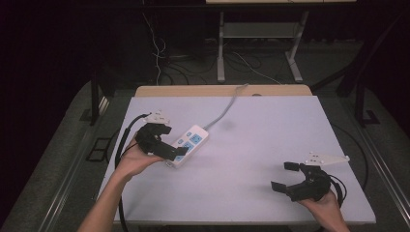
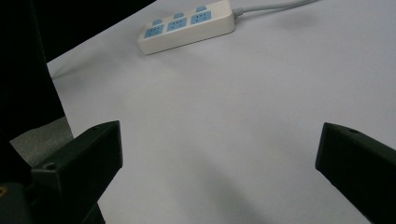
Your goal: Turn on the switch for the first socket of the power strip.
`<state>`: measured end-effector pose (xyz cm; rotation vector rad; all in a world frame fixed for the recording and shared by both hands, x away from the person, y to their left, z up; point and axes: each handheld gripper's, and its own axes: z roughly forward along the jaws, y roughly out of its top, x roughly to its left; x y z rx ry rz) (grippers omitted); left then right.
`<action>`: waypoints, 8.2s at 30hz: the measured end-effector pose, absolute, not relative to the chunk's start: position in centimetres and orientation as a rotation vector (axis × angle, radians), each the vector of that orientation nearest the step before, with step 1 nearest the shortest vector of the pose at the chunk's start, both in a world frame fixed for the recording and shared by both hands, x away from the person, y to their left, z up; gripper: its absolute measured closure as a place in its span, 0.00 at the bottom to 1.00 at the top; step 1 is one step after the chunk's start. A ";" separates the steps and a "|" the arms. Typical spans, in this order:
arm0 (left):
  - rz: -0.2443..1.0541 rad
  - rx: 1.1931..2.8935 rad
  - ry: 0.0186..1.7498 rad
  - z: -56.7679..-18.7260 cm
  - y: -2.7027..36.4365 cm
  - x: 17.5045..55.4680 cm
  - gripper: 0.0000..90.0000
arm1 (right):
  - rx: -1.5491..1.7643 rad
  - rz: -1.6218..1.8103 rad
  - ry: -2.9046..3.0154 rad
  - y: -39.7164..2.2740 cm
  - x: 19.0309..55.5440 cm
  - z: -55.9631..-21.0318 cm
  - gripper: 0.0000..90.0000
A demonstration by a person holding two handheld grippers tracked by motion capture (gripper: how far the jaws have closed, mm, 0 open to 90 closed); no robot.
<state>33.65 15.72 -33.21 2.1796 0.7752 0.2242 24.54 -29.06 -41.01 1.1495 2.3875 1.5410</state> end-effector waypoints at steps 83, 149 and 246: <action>0.133 2.256 0.878 -37.1 14.3 44.2 0.99 | 1.179 1.531 2.379 -29.6 24.7 -41.3 0.00; 0.030 2.104 1.035 -42.3 14.7 44.4 1.00 | 1.150 1.537 2.382 -29.4 24.4 -41.0 0.00; 0.256 1.944 0.947 -35.8 18.6 32.9 0.31 | 1.187 1.538 2.361 -29.9 24.7 -41.2 0.00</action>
